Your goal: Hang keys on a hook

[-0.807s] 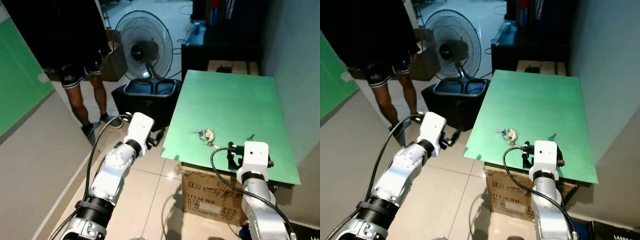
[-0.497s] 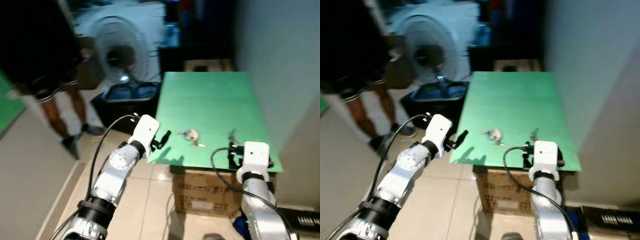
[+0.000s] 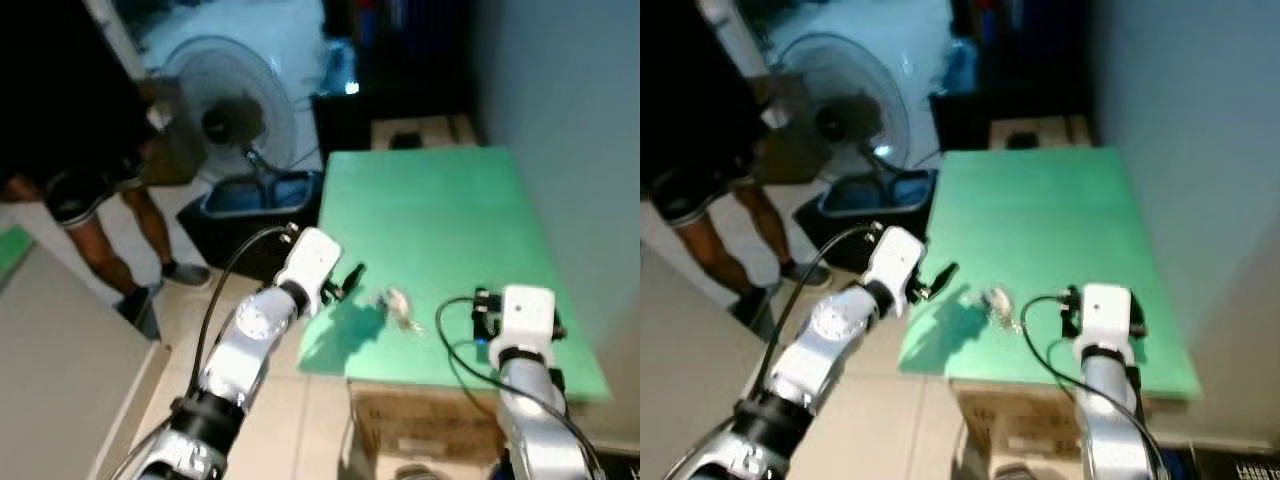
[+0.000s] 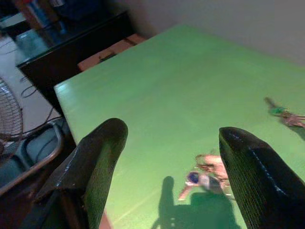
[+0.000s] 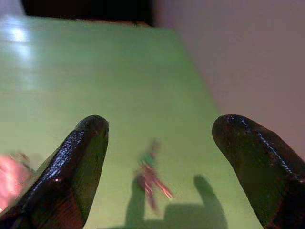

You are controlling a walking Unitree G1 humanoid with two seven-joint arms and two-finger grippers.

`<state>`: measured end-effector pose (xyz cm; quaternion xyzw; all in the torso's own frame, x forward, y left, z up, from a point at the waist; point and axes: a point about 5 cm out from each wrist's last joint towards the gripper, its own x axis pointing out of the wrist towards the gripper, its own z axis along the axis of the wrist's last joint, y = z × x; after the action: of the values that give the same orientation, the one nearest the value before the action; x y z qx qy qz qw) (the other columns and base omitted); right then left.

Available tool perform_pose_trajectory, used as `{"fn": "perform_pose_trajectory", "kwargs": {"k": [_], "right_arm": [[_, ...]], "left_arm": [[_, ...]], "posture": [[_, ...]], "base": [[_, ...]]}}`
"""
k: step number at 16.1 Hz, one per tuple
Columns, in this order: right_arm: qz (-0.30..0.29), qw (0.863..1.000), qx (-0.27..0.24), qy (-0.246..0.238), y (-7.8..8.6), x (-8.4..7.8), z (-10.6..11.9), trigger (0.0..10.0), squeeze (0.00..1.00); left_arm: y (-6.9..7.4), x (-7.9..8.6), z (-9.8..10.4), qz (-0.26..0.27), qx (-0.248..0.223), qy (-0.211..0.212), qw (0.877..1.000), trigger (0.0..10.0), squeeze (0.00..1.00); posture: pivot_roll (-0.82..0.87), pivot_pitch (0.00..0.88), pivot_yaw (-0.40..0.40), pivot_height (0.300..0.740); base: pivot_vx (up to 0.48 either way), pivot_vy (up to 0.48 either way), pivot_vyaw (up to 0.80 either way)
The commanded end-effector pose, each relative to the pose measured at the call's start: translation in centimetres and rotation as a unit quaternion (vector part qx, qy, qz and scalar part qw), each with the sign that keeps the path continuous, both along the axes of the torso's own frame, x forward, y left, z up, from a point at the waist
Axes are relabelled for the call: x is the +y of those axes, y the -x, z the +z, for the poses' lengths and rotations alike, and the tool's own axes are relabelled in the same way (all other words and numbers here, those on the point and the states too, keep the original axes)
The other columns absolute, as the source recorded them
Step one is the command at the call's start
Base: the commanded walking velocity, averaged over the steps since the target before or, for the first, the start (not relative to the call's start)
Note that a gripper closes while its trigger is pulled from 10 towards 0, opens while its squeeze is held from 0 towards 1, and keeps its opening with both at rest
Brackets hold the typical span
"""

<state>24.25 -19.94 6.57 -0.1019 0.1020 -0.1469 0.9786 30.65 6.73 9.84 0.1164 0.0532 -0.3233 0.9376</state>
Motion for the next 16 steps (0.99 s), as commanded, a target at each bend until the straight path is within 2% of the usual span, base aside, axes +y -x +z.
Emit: {"fn": "perform_pose_trajectory", "kwargs": {"k": [1,4,6,12,16], "right_arm": [[0.022,1.000,-0.005,-0.015,-0.3,1.6,0.1,10.0,0.00],[0.015,1.000,-0.007,-0.017,-0.4,1.6,0.2,10.0,0.00],[0.006,1.000,-0.002,-0.010,-0.4,1.4,0.2,10.0,0.00],[-0.006,1.000,0.013,0.017,-0.2,0.6,0.2,10.0,0.00],[0.002,1.000,0.002,0.029,-0.1,0.4,0.7,10.0,0.00]], "left_arm": [[-0.2,2.0,-0.4,0.026,0.005,-0.012,1.000,10.0,0.00],[-0.2,1.8,-0.2,0.014,0.004,-0.010,1.000,10.0,0.00],[-0.5,2.0,-0.1,0.028,0.018,0.021,0.999,10.0,0.00],[-0.7,1.5,-0.3,0.026,0.021,0.021,0.999,10.0,0.00],[-0.9,1.2,-0.2,0.019,0.019,0.022,0.999,10.0,0.00]], "posture": [[-0.16,0.000,0.159,0.714],[-0.17,0.000,0.169,0.714],[-0.17,0.000,0.174,0.714],[-0.19,0.000,0.180,0.714],[-0.20,0.000,0.185,0.714]], "base": [[0.000,0.000,0.00],[0.000,0.000,0.00],[0.000,0.000,0.00],[0.000,0.000,0.00],[0.000,0.000,0.00]]}}
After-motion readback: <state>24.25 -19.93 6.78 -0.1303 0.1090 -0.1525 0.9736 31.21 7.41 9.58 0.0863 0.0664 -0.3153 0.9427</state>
